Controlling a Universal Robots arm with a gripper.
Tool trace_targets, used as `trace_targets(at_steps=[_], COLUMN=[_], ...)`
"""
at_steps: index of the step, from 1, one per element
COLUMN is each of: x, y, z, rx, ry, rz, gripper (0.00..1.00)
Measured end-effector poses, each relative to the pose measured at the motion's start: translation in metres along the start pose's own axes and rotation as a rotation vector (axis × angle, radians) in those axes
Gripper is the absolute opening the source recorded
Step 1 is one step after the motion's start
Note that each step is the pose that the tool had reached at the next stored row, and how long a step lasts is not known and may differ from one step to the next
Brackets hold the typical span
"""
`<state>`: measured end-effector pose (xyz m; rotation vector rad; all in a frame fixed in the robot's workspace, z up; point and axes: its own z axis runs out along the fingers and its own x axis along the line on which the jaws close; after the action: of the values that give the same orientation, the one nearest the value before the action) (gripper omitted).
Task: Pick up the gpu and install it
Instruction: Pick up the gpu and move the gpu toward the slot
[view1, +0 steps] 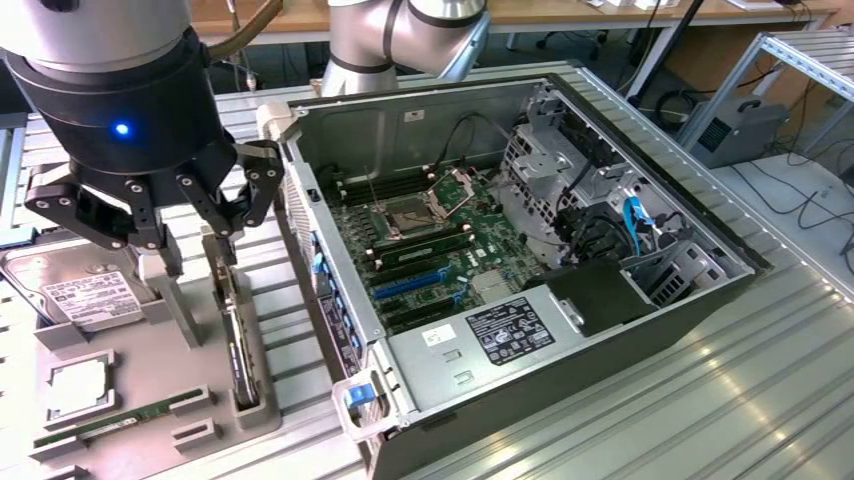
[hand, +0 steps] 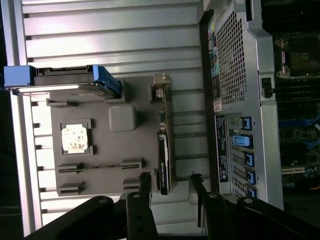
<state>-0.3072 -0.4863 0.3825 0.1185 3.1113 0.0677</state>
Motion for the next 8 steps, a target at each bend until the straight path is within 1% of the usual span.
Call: trace_targets(at_steps=[4,8], x=[0.0,0.001], y=[-0.0006,-0.001], z=[0.0144,0.022], rx=[-0.0001,0.0], ry=[0.0,-0.0001], rz=[0.0,0.0], gripper=[0.44,0.44])
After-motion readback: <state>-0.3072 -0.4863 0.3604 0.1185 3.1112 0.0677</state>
